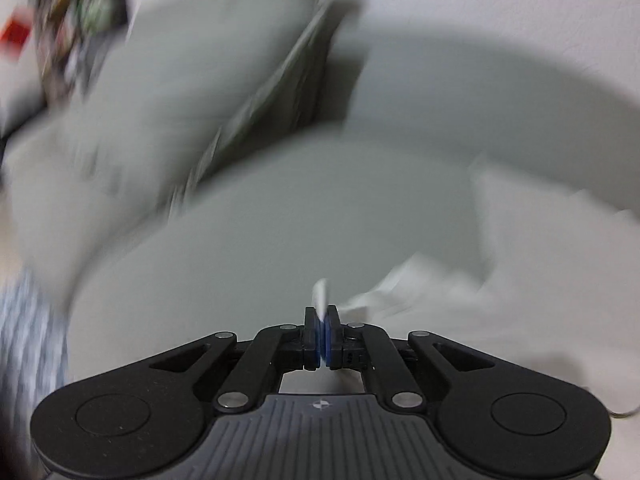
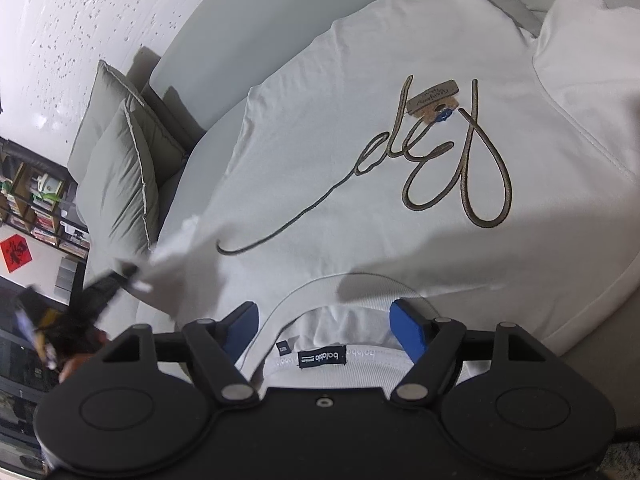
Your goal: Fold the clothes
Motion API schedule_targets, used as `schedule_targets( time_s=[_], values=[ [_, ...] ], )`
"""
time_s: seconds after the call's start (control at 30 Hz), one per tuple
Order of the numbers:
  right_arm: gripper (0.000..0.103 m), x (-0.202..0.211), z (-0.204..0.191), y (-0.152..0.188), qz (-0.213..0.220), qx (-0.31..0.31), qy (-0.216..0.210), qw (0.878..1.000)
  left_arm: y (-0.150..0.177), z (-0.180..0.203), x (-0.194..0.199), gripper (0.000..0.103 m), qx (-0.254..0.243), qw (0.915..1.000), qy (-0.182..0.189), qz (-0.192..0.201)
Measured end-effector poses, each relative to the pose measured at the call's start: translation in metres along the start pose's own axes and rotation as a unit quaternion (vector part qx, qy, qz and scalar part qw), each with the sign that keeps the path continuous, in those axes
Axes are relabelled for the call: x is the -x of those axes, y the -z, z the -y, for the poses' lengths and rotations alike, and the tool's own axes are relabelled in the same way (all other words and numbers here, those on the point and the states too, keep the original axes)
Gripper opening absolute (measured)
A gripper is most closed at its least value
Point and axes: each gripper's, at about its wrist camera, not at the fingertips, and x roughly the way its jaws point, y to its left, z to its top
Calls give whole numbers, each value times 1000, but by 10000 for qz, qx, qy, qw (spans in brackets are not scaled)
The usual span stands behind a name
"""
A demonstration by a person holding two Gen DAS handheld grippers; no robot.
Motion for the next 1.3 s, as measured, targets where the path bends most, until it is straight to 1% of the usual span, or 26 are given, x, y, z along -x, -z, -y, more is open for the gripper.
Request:
schedule_targets(
  time_s=[0.07,0.13,0.2,0.23,0.3,0.33,0.4,0.43,0.47,0.53,0.57,0.6,0.67,0.7,0.77,0.9,0.93,1.0,1.03,1.07,1.1,1.13,1.17,1.2,1.23,1.3],
  values=[
    [72,0,0,0,-1,-1,-12,10000,-1,-27,-3,5,807,9965,145,-155],
    [72,1,1,1,3,4,-32,10000,-2,-54,-5,4,1603,9862,273,-296],
    [72,2,2,0,13,-45,-79,10000,7,-70,9,2,2196,9756,-21,-73],
    [73,2,3,0,20,-94,-108,9999,10,-77,18,2,2419,9703,-94,30],
    [73,2,4,-1,25,-178,-145,9997,14,-85,30,2,2693,9629,112,118],
    [73,4,5,-1,19,-202,-150,9997,14,-85,32,4,2702,9623,297,117],
    [74,7,4,-1,12,-256,-151,9996,15,-71,40,12,2459,9670,659,87],
    [74,11,5,-1,51,-280,-129,9995,10,-60,37,22,2245,9708,848,49],
    [74,18,7,-1,176,-290,-77,9994,11,-46,40,32,1948,9756,1014,36],
    [72,30,10,-1,425,-310,26,9986,21,-15,58,39,1197,9846,1275,34],
    [58,36,12,-1,549,-320,77,9979,28,3,63,40,811,9876,1340,35],
    [35,42,14,-1,689,-303,165,9970,35,20,68,40,424,9892,1404,37],
    [6,50,19,-3,947,-193,576,9937,48,56,78,40,-345,9878,1520,38],
    [6,51,22,-5,984,-188,789,9918,54,74,80,40,-642,9862,1526,8],
    [6,51,26,-10,1002,-168,1010,9897,63,100,77,40,-1001,9815,1631,-100],
    [8,37,18,-7,786,216,906,9925,83,142,73,40,-1634,9686,1831,-404],
    [8,32,16,-4,686,356,941,9926,88,149,71,43,-1799,9649,1849,-493],
    [7,24,16,5,521,615,1052,9912,95,155,78,44,-2199,9589,1698,-577],
    [6,25,16,9,572,683,1124,9897,98,157,81,44,-2380,9555,1626,-625],
    [2,31,19,11,606,632,1226,9886,95,152,87,44,-2334,9559,1614,-752],
    [1,39,23,10,630,465,1333,9880,90,145,90,44,-2244,9573,1601,-871],
    [1,47,27,9,644,298,1437,9871,86,138,92,43,-2149,9586,1586,-984],
    [5,56,29,5,630,135,1536,9860,80,130,97,40,-2006,9620,1563,-997],
    [9,66,29,1,653,25,1586,9852,71,121,105,40,-1856,9657,1589,-879],
    [9,78,25,-5,764,42,1524,9853,61,112,113,40,-1709,9690,1616,-754],
    [9,103,16,-18,994,91,1371,9855,36,102,136,41,-1494,9737,1688,-327]
  ],
)
